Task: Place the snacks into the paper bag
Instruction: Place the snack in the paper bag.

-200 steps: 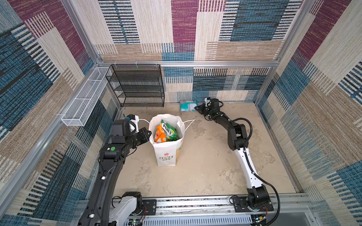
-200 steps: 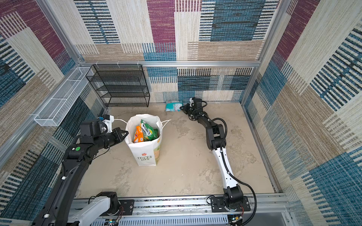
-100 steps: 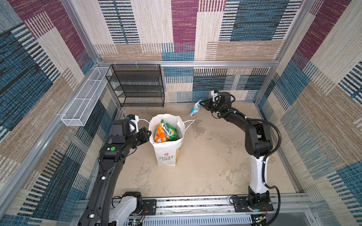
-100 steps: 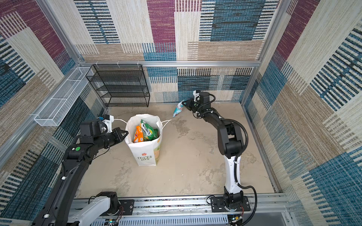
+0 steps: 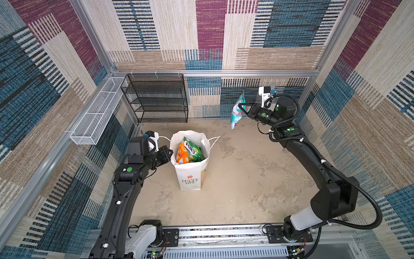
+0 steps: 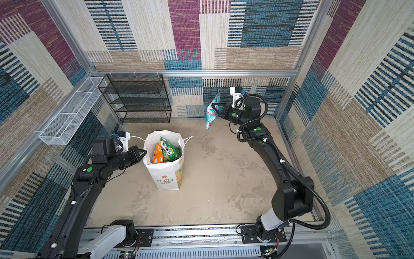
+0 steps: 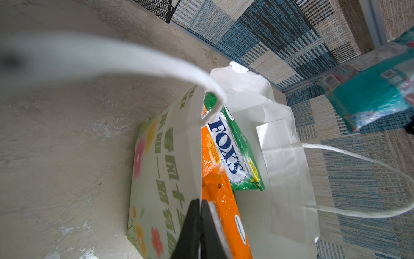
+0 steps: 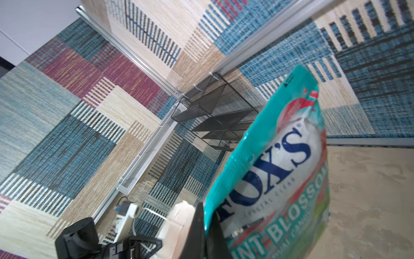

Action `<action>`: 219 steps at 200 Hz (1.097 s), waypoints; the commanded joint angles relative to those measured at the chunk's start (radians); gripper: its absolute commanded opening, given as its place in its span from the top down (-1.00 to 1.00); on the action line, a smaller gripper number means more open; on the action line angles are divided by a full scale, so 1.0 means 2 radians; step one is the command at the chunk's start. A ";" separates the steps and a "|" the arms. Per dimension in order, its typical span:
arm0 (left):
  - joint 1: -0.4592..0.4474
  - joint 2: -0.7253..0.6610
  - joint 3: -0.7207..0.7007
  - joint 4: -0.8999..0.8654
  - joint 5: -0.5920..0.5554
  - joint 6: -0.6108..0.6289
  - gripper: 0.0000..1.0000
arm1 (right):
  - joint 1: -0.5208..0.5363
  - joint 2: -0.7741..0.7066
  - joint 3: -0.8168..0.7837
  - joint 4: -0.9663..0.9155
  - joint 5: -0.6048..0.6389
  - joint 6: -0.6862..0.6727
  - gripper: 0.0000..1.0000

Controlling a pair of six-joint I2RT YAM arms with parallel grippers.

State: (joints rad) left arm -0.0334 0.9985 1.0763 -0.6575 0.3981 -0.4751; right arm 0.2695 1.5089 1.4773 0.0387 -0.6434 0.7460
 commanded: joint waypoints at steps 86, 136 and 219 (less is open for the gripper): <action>0.001 0.005 0.003 0.030 0.010 0.003 1.00 | 0.197 0.014 0.127 -0.096 0.042 -0.068 1.00; 0.001 0.005 0.003 0.030 0.010 0.004 1.00 | 0.243 0.059 0.124 -0.101 0.050 -0.081 1.00; 0.001 0.004 0.003 0.030 0.011 0.003 1.00 | 0.265 0.110 0.125 -0.116 0.037 -0.083 1.00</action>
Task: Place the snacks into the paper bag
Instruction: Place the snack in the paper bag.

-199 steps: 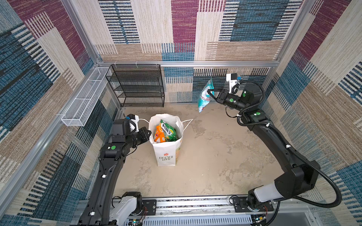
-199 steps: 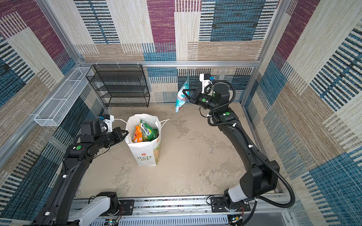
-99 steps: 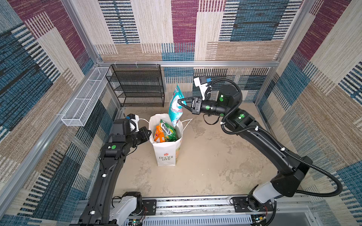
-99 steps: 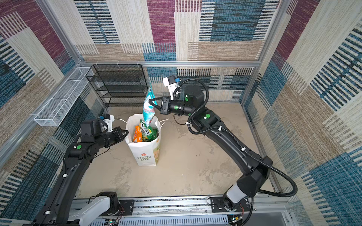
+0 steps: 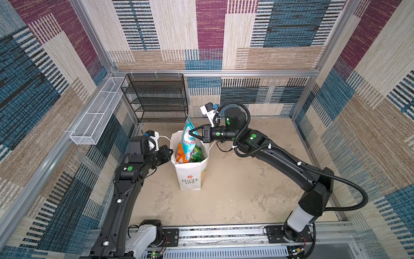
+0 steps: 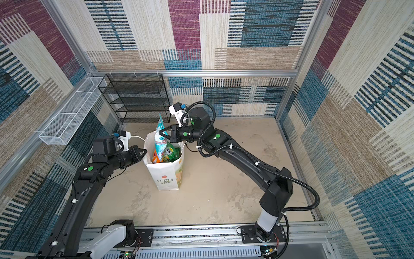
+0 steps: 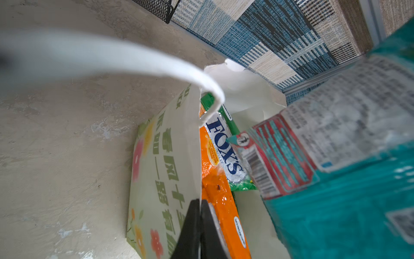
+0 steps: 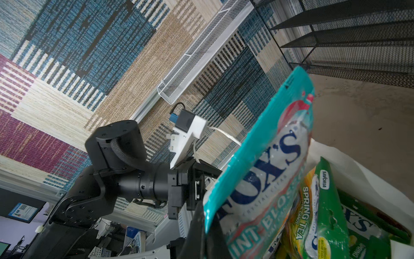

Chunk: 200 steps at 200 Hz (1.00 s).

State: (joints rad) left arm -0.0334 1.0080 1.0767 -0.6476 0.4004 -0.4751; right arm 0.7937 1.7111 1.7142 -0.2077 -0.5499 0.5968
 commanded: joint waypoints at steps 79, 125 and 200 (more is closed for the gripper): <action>0.001 -0.004 0.003 0.025 0.009 0.004 1.00 | -0.008 0.083 0.016 -0.053 0.003 -0.037 1.00; 0.001 -0.001 0.002 0.025 0.010 0.003 1.00 | -0.017 0.095 0.021 -0.094 0.041 -0.059 1.00; 0.001 -0.001 0.003 0.025 0.009 0.003 1.00 | 0.000 0.036 -0.016 -0.139 0.129 -0.092 0.95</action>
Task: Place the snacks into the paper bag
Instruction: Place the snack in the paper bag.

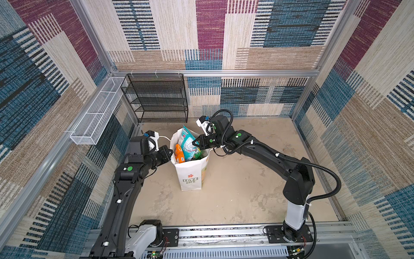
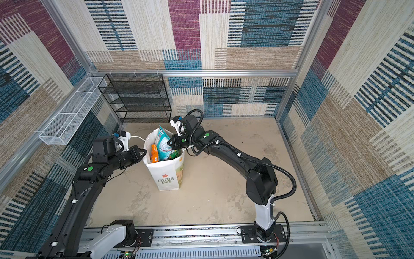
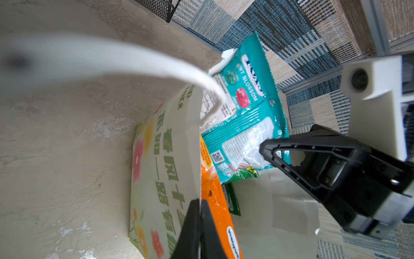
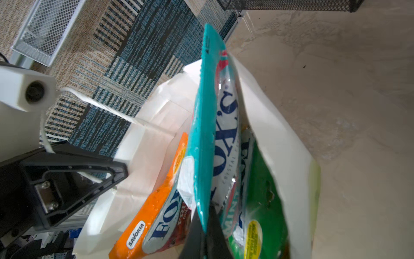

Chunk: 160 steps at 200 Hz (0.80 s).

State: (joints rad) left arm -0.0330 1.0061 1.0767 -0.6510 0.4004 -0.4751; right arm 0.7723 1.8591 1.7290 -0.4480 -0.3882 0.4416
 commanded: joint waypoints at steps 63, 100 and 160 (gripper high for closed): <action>0.002 0.000 0.002 0.026 0.008 0.003 1.00 | 0.032 -0.100 -0.096 0.011 0.027 0.012 0.56; 0.003 0.001 0.002 0.026 0.009 0.002 1.00 | 0.033 -0.099 -0.009 -0.043 0.115 -0.021 0.31; 0.003 -0.001 0.002 0.026 0.008 0.003 1.00 | 0.038 0.010 0.212 -0.195 0.166 -0.060 0.29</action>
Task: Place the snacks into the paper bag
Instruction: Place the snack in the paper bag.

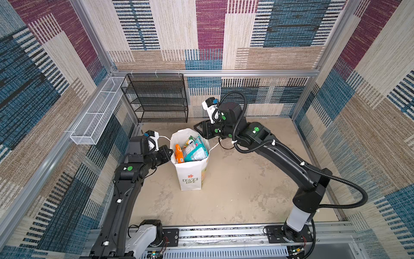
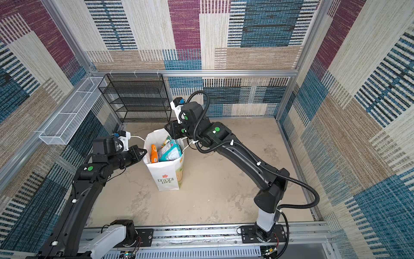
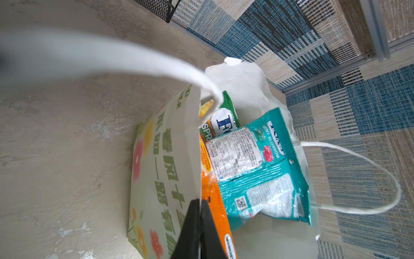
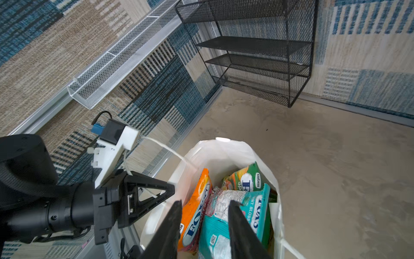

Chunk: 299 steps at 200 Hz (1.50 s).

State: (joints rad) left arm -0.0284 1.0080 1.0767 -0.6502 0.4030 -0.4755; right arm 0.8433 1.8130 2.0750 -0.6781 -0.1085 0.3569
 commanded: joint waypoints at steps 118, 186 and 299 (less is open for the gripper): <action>0.000 -0.002 0.002 0.026 0.009 0.001 1.00 | 0.036 0.129 0.006 -0.128 0.099 0.015 0.07; 0.000 0.000 0.002 0.027 0.011 0.001 1.00 | 0.036 0.167 -0.002 -0.081 -0.002 0.059 -0.02; 0.000 -0.004 0.003 0.024 0.002 0.003 1.00 | -0.011 0.018 0.116 -0.142 0.034 -0.025 -0.93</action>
State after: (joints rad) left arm -0.0273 1.0069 1.0767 -0.6434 0.3996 -0.4755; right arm 0.8722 1.9320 2.4592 -0.9184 -0.0967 0.3130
